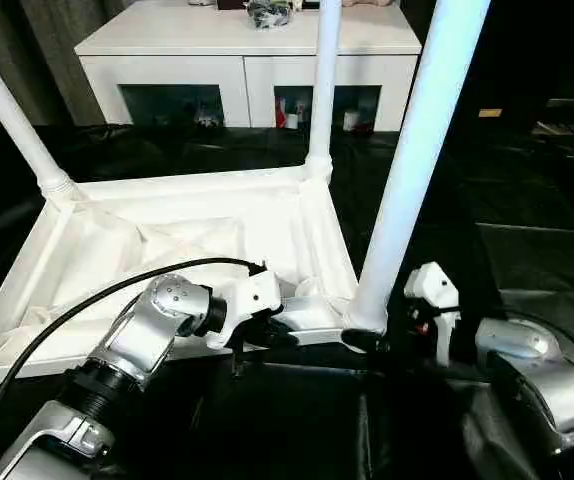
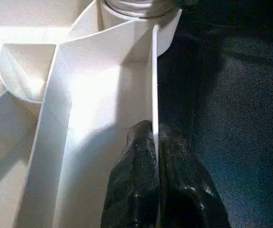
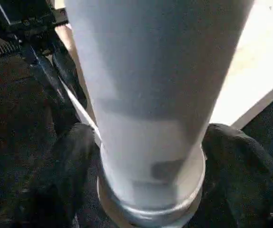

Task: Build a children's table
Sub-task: Rotate leg to tighten

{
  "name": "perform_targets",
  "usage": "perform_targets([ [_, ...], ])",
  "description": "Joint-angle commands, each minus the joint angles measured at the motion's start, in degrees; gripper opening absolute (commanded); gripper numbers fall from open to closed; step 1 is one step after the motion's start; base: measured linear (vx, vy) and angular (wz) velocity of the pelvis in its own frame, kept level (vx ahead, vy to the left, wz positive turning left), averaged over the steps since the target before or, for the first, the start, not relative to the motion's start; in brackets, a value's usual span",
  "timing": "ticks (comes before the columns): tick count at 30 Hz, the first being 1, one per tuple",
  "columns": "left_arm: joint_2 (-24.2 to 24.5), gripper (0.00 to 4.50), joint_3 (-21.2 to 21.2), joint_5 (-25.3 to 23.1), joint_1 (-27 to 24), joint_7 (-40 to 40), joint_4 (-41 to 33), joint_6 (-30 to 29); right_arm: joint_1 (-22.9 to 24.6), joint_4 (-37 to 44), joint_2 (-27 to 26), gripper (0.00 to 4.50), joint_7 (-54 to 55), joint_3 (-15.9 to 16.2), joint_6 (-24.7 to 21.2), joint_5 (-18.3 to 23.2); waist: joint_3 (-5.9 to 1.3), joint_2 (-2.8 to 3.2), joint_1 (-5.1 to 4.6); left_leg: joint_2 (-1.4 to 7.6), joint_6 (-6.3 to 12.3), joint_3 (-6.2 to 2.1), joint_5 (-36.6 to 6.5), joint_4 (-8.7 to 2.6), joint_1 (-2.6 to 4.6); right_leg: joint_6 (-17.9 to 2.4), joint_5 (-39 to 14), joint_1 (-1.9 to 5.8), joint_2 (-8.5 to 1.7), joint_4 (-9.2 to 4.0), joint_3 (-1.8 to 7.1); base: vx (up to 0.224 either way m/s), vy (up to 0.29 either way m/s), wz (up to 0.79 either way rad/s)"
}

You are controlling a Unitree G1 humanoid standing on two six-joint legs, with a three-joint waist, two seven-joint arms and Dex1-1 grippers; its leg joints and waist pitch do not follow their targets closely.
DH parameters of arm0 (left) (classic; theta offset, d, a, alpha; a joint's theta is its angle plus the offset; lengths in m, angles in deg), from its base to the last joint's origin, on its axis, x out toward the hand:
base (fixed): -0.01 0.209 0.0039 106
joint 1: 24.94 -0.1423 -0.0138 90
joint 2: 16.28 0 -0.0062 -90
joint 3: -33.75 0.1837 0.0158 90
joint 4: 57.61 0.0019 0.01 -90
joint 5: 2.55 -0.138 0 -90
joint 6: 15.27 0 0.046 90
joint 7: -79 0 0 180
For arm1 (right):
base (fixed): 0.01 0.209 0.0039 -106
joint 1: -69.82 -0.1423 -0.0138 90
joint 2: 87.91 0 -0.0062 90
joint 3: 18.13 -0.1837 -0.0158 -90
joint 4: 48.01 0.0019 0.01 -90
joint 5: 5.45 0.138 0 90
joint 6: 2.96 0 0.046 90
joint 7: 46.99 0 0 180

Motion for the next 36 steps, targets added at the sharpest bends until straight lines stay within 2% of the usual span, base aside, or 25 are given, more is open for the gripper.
perform_targets([
  [1,0.23,0.0,1.26,-0.28,-0.4,1.24,0.14,0.36,-0.2,-0.38,-0.24,3.58,-0.07,0.03,-0.67,-0.2,-2.79,-0.73,0.06,2.8,5.98,-0.7,-5.08,-3.91,-0.2,-15.34,-3.63,3.14,-3.43,-2.73,3.08,0.0,0.0,0.0],
  [13,0.52,0.0,1.49,-0.68,-0.28,1.39,0.39,-0.25,-0.23,-2.63,-1.19,2.73,1.0,0.02,-0.67,-1.38,-2.7,-0.73,0.03,2.77,5.44,-0.71,-6.38,-3.93,-0.24,-14.98,-6.19,3.15,-3.48,-2.89,3.05,0.0,0.0,0.0],
  [15,-0.44,0.0,0.94,-0.91,-0.21,-0.81,0.81,-1.76,-2.11,-6.86,-4.77,2.72,7.82,-1.52,-0.12,-3.34,-2.52,-0.71,-0.1,2.7,4.82,-0.62,-7.7,-4.03,-0.18,-14.83,-7.98,2.94,-3.46,-3.12,3.07,0.0,0.0,0.0],
  [16,-1.45,0.0,0.53,-1.02,-0.02,-2.54,1.11,-2.43,-2.99,-8.88,-6.74,2.71,11.38,-2.38,-0.24,-3.87,-2.26,-0.8,-0.44,2.54,3.83,-0.69,-9.38,-4.25,-0.4,-14.12,-11.09,3.0,-3.42,-3.42,3.0,0.0,0.0,0.0],
  [17,-2.76,0.0,0.01,-1.16,0.29,-4.71,1.58,-3.18,-4.1,-11.38,-9.13,2.71,15.67,-3.43,-0.41,-4.46,-2.13,-0.71,-0.76,2.53,2.42,-0.79,-11.26,-4.46,-0.24,-13.29,-14.85,2.88,-3.5,-3.76,2.94,0.0,0.0,0.0],
  [19,-5.22,0.0,-0.76,-1.88,1.02,-9.18,2.7,-4.65,-5.72,-14.88,-12.96,2.7,22.57,-5.18,-1.07,-4.88,-2.08,-0.83,-1.45,2.39,0.81,-1.02,-13.84,-4.64,-0.07,-11.6,-19.68,2.85,-3.46,-4.27,2.81,0.0,0.0,0.0],
  [22,-11.09,0.0,-2.36,-3.59,2.48,-19.76,5.52,-8.25,-8.46,-21.13,-19.73,2.7,36.4,-8.2,-1.24,-6.08,-1.97,-0.82,-2.28,2.37,-0.72,-1.12,-15.45,-4.72,0.15,-10.85,-21.64,2.33,-3.38,-4.54,2.88,0.0,0.0,0.0],
  [24,-14.84,0.0,-2.95,-4.57,3.16,-25.82,7.33,-10.66,-10.28,-25.37,-22.76,2.7,43.98,-9.25,-0.4,-7.42,-2.0,-1.13,-2.25,2.2,-0.6,-1.06,-15.53,-4.68,0.26,-9.96,-22.88,2.29,-3.42,-4.86,2.9,0.0,0.0,0.0],
  [25,-15.89,0.0,-2.88,-4.76,3.36,-26.98,7.95,-10.74,-10.86,-26.47,-23.56,2.7,45.88,-9.47,0.08,-7.72,-1.91,-0.99,-2.27,2.14,-0.44,-1.04,-15.71,-4.67,0.37,-9.78,-23.33,2.09,-3.39,-5.07,2.89,0.0,0.0,0.0],
  [26,-19.51,0.0,-2.7,-5.48,4.03,-30.78,10.07,-10.86,-12.99,-30.48,-26.42,2.7,52.48,-10.34,1.98,-8.89,-1.88,-1.14,-2.44,1.99,-0.28,-0.96,-15.91,-4.66,0.35,-9.59,-24.2,2.0,-3.37,-5.26,2.92,0.0,0.0,0.0],
  [28,-23.2,0.0,-2.68,-6.14,5.13,-34.56,13.02,-9.21,-15.6,-34.05,-29.37,2.7,54.66,-10.31,4.32,-9.03,-1.96,-1.09,-2.5,1.73,0.1,-1.07,-16.92,-4.53,0.35,-8.53,-26.81,1.95,-3.47,-5.53,2.76,0.0,0.0,0.0],
  [29,-24.59,0.0,-2.11,-7.17,5.88,-36.2,14.66,-7.92,-17.45,-35.92,-31.03,2.7,54.03,-9.61,5.56,-9.01,-2.04,-1.07,-2.42,1.78,0.63,-1.09,-17.45,-4.52,0.67,-8.05,-27.15,1.71,-3.41,-5.81,2.75,0.0,0.0,0.0],
  [30,-24.59,0.0,-2.11,-7.17,5.88,-36.2,14.66,-7.92,-17.45,-35.92,-31.03,2.7,54.03,-9.61,5.56,-9.01,-2.04,-1.01,-2.33,1.78,0.9,-1.09,-17.46,-4.57,0.67,-8.0,-26.77,1.69,-3.38,-5.8,2.75,0.0,0.0,0.0],
  [31,-25.03,0.0,-1.9,-7.94,6.25,-37.14,15.21,-7.52,-18.35,-36.69,-32.04,2.7,52.93,-9.53,6.57,-8.88,-2.2,-0.89,-2.34,1.92,1.42,-1.18,-16.47,-4.73,0.22,-8.16,-24.29,2.17,-3.39,-5.53,2.77,0.0,0.0,0.0],
  [32,-24.92,0.0,-1.74,-8.49,6.47,-37.2,15.14,-7.48,-18.65,-36.14,-32.43,2.7,50.85,-8.67,7.82,-9.43,-2.26,-1.03,-2.37,1.97,1.95,-1.19,-15.55,-4.82,-0.16,-8.38,-22.23,2.39,-3.37,-5.35,2.72,0.0,0.0,0.0],
  [33,-24.79,0.0,-1.63,-8.61,6.54,-37.14,14.98,-7.66,-18.68,-35.78,-32.4,3.25,50.21,-8.0,8.59,-9.92,-2.28,-0.98,-2.25,2.0,2.11,-1.21,-15.19,-4.84,-0.2,-8.52,-21.56,2.44,-3.39,-5.25,2.73,0.0,0.0,0.0],
  [36,-23.08,0.0,-1.84,-9.01,6.51,-36.12,14.76,-7.71,-17.84,-34.06,-31.59,3.45,50.54,-7.44,10.45,-11.12,-2.22,-0.94,-2.08,2.01,2.68,-1.03,-14.98,-4.86,-0.22,-9.18,-20.97,2.4,-3.45,-5.22,2.82,0.0,0.0,0.0],
])
